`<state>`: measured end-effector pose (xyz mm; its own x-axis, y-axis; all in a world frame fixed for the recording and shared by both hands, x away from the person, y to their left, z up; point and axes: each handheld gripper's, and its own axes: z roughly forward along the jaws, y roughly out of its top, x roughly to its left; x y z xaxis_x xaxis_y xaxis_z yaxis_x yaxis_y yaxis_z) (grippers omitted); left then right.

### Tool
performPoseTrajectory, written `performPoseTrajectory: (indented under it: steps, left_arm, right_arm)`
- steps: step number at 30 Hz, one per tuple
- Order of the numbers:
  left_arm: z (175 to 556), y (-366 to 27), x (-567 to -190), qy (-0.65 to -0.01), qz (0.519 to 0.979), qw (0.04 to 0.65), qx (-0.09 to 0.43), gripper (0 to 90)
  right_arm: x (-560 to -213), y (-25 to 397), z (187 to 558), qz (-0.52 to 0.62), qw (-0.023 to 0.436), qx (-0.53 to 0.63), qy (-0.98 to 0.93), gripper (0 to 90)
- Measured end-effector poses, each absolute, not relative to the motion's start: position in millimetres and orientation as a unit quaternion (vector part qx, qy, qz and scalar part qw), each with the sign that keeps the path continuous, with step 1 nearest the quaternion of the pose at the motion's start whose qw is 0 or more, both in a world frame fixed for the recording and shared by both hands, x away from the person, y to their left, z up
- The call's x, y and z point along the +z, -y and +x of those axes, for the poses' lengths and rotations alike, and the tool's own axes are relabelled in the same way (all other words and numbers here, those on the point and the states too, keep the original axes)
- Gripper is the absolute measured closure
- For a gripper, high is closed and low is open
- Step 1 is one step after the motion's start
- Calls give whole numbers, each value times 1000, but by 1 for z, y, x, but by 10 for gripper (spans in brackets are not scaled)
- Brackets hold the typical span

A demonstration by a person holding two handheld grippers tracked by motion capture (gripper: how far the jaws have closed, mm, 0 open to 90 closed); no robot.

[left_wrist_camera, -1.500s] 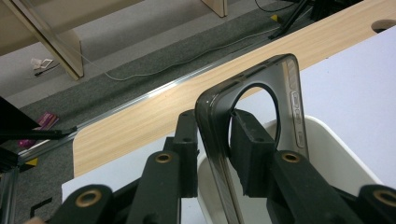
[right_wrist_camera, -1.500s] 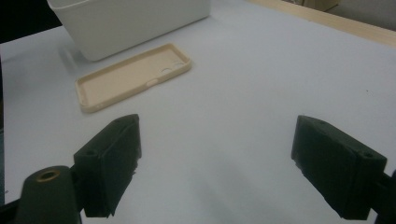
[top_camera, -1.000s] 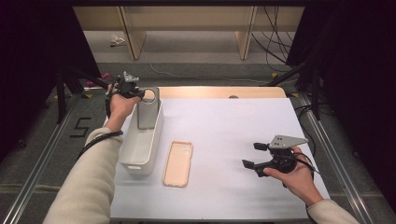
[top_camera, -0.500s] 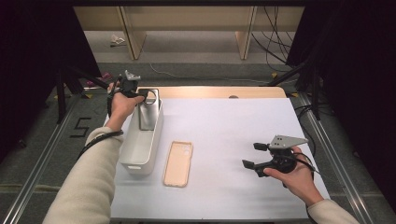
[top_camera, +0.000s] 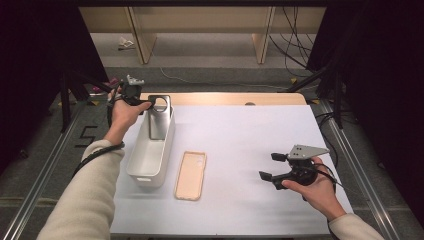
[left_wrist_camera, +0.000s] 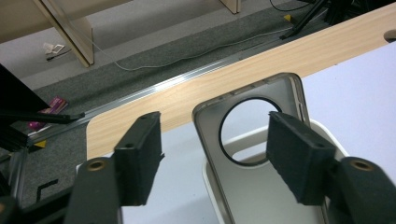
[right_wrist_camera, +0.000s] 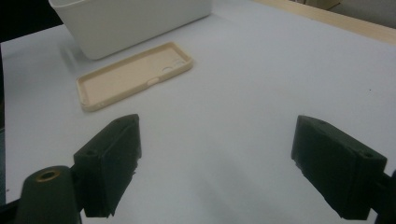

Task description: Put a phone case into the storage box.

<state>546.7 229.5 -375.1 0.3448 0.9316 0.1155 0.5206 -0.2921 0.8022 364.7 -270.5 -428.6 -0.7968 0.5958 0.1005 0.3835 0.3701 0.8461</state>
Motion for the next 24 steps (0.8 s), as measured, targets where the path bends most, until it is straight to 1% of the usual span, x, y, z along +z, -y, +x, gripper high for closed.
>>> performPoseTrajectory:
  steps: [4, 8, 15, 19, 21, 24]
  left_arm:
    - [536, -229, -373, -479, 752, 342, 296, 212]
    - [519, -228, -369, -479, 757, 349, 275, 139]
    - [483, -222, -362, -451, 766, 367, 276, 0]
    - [459, -215, -363, -428, 774, 378, 272, 0]
    - [450, -213, -365, -424, 770, 388, 277, 0]
    - [436, -208, -370, -416, 773, 396, 269, 0]
  right_arm:
    - [-429, 270, 365, 298, 112, 474, -821, 167]
    - [-429, 269, 364, 297, 112, 474, -822, 166]
    - [-429, 268, 364, 296, 112, 471, -823, 166]
    - [-429, 268, 365, 297, 111, 471, -823, 166]
    - [-429, 268, 364, 297, 112, 470, -823, 166]
    - [-429, 268, 364, 296, 112, 471, -823, 166]
